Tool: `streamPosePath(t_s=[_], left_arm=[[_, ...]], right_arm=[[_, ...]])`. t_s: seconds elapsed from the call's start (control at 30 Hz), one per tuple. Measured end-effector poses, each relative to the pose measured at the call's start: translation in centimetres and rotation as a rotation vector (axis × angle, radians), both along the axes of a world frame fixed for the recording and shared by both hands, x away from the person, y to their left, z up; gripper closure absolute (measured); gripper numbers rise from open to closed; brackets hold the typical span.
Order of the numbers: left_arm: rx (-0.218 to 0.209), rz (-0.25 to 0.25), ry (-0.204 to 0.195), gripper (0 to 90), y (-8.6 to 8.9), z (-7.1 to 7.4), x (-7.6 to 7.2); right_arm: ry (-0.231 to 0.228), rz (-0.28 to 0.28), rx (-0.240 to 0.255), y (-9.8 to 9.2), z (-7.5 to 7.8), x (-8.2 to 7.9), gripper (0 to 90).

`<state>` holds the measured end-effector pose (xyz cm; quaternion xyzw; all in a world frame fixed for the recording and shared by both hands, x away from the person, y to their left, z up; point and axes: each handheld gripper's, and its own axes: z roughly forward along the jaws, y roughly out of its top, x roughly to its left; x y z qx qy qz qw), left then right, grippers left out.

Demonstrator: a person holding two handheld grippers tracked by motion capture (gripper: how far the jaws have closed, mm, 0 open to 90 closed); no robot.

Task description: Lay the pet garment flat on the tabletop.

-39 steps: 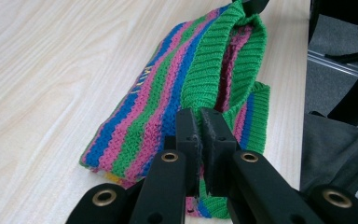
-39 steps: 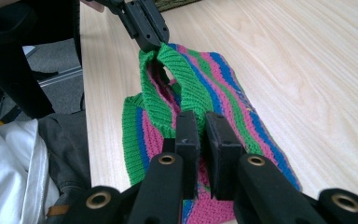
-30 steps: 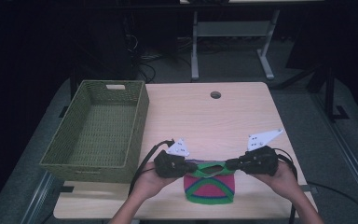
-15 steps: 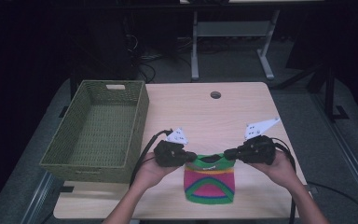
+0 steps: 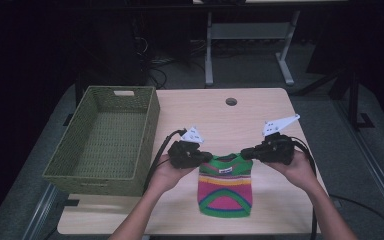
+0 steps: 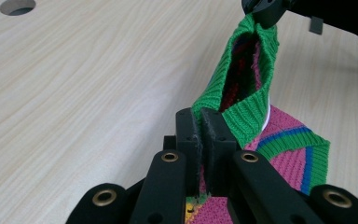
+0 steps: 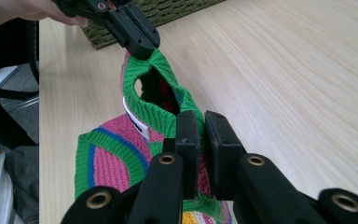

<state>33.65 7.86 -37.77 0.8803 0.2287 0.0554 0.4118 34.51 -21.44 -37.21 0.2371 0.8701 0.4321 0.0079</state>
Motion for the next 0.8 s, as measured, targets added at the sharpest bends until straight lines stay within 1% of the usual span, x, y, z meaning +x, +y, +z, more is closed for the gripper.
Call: streamPosePath(t_s=[0.13, 0.17, 0.27, 0.3, 0.33, 0.37, 0.4, 0.5, 0.53, 0.57, 0.6, 0.67, 0.7, 0.8], left_arm=[[-0.024, 0.028, 0.012, 86.3, 0.0, 0.0, 0.5], [-0.023, 0.028, 0.007, 86.3, 0.0, 0.0, 0.7], [-0.034, 0.047, 0.021, 86.2, -0.2, -0.2, 1.2], [-0.036, 0.051, 0.019, 86.1, -0.2, -0.3, 1.5], [-0.044, 0.058, 0.029, 86.1, -0.2, -0.4, 1.6], [-0.047, 0.061, 0.025, 86.1, -0.2, -0.5, 1.9], [-0.054, 0.071, 0.030, 86.1, -0.2, -0.6, 2.0], [-0.052, 0.082, 0.040, 86.1, -0.2, -0.8, 2.6], [-0.047, 0.081, 0.040, 86.1, -0.2, -0.9, 2.7], [-0.055, 0.089, 0.038, 86.1, -0.2, -0.9, 2.8], [-0.055, 0.094, 0.033, 86.1, -0.2, -1.0, 2.9], [-0.061, 0.101, 0.035, 86.1, -0.3, -1.0, 3.1], [-0.056, 0.101, 0.026, 86.1, -0.3, -1.0, 3.3], [-0.058, 0.114, 0.020, 86.1, -0.3, -1.2, 3.6]], right_arm=[[0.002, -0.012, 0.002, 0.0, 0.0, 0.7, 83.6], [0.007, -0.015, 0.003, -0.1, 0.0, 0.9, 83.6], [0.020, -0.027, 0.007, -0.2, -0.3, 1.5, 83.6], [0.025, -0.032, 0.005, -0.2, -0.4, 1.7, 83.5], [0.026, -0.036, 0.005, -0.2, -0.4, 1.9, 83.5], [0.029, -0.041, 0.007, -0.3, -0.5, 2.0, 83.5], [0.031, -0.043, 0.009, -0.3, -0.6, 2.2, 83.5], [0.043, -0.053, 0.005, -0.2, -0.8, 2.7, 83.5], [0.044, -0.053, 0.004, -0.2, -0.9, 2.8, 83.5], [0.046, -0.057, 0.003, -0.2, -1.0, 3.0, 83.5], [0.050, -0.057, 0.001, -0.2, -1.0, 3.1, 83.5], [0.052, -0.065, 0.002, -0.1, -1.2, 3.4, 83.5], [0.057, -0.071, 0.004, -0.1, -1.2, 3.5, 83.5], [0.061, -0.080, 0.005, -0.2, -1.4, 3.8, 83.5]])
